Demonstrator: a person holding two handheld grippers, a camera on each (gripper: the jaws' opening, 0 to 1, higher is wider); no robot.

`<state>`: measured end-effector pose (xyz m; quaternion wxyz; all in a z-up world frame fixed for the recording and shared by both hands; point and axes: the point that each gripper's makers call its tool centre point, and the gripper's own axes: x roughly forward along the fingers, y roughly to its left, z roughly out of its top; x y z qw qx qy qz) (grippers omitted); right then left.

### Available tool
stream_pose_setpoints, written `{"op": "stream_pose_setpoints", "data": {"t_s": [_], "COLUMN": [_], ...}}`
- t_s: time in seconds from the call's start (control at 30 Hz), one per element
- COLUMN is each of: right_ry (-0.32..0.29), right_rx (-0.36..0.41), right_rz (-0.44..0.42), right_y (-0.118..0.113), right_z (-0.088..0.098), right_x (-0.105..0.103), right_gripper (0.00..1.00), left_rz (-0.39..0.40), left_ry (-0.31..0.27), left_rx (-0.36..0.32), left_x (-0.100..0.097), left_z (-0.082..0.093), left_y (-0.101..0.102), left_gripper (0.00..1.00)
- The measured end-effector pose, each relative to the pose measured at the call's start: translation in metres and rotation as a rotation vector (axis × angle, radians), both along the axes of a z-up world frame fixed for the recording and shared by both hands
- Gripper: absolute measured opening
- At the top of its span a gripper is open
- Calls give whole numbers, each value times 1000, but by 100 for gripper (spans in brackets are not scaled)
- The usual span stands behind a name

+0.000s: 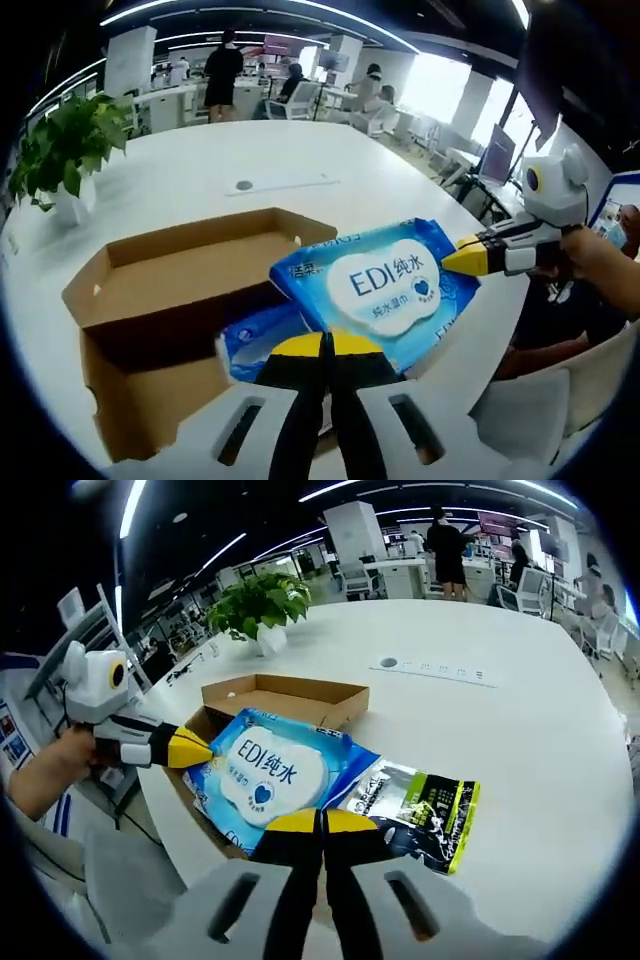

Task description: Operate the shoe box by opening the lid, removing the specified soft item, and placing it in the target area until the item is outside and the box remains undamaged.

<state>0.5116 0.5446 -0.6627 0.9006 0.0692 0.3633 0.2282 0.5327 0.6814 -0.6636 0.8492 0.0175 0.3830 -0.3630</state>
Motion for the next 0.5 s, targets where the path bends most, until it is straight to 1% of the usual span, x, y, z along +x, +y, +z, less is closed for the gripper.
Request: {"op": "stream_pose_setpoints", "data": {"t_s": [0.33, 0.5], "right_ry": [0, 4], "right_rx": [-14, -19], "right_rz": [-1, -10], "right_y": [-25, -39], "right_z": [-4, -6], "right_x": [-1, -2], "right_gripper": [0, 0], "left_rz": [-32, -36], "left_ry": [-15, -16], "left_rx": [7, -6], "left_x": [-6, -7], "left_z": [-3, -3], "left_y": [-26, -40], "left_gripper": [0, 0]}}
